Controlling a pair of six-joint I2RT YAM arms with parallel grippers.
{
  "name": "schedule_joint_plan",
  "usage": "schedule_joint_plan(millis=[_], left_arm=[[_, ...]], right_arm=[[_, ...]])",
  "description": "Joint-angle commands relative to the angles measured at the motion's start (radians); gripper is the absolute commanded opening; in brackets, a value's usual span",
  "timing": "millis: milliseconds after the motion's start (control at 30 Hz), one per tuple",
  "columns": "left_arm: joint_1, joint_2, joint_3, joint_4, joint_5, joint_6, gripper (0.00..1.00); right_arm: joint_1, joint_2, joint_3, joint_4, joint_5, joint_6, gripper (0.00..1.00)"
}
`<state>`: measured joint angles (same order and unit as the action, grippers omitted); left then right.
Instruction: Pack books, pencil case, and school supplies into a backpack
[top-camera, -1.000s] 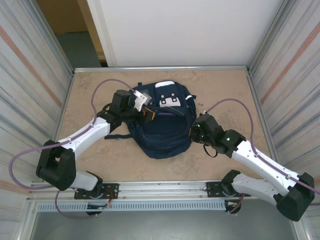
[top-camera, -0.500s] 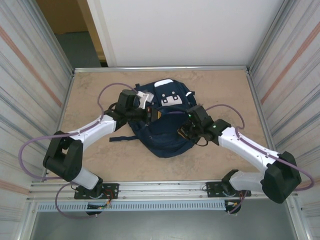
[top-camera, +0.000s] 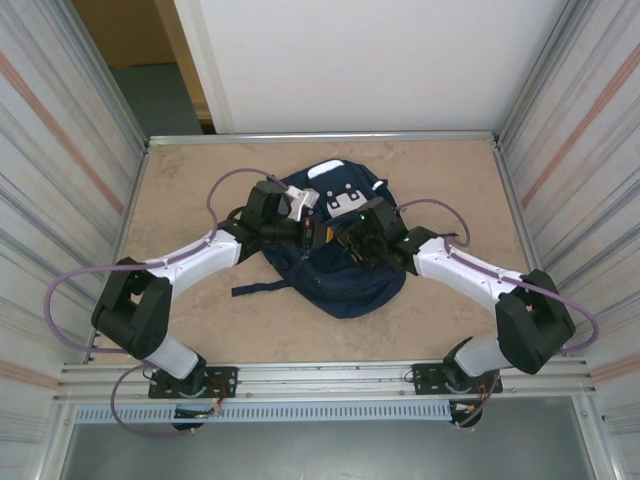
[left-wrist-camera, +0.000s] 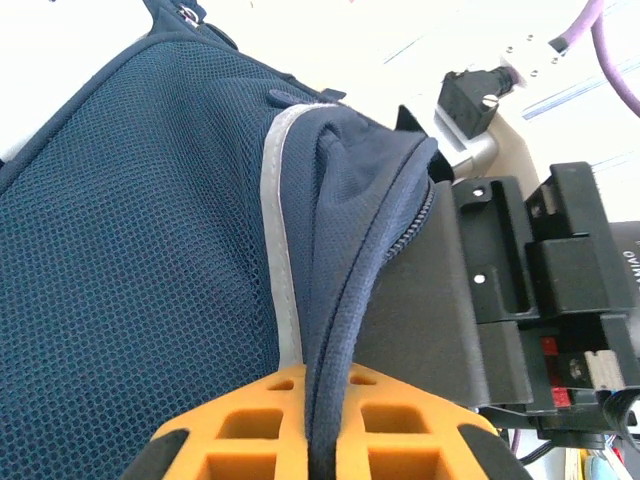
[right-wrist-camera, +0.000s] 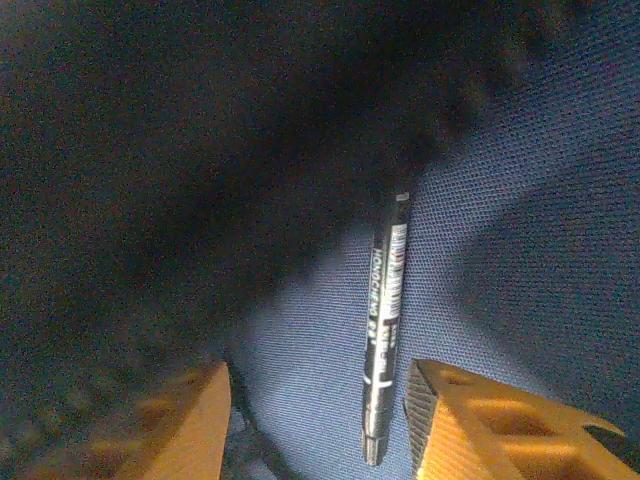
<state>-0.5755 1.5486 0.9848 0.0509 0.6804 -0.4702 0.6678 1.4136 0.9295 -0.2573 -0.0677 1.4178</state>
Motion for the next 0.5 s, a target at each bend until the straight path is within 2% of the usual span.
schedule_joint_plan(millis=[0,133,267,333,467], left_arm=[[0.004,-0.04,0.032,0.041,0.061,-0.007,0.05],[0.007,-0.064,0.023,0.035,0.06,0.056,0.18],[0.021,-0.076,0.029,0.001,0.08,0.094,0.3],[0.035,-0.093,0.024,-0.034,0.053,0.123,0.35],[0.085,-0.171,-0.034,-0.047,-0.044,0.12,0.4]], right_arm=[[-0.002,-0.104,-0.013,-0.045,0.113,-0.062,0.5],[-0.01,-0.262,-0.102,-0.122,0.243,-0.113,0.5],[-0.047,-0.402,-0.177,-0.163,0.287,-0.162,0.5],[-0.066,-0.46,-0.193,-0.204,0.327,-0.209,0.5],[-0.137,-0.475,-0.169,-0.251,0.269,-0.349,0.52]])
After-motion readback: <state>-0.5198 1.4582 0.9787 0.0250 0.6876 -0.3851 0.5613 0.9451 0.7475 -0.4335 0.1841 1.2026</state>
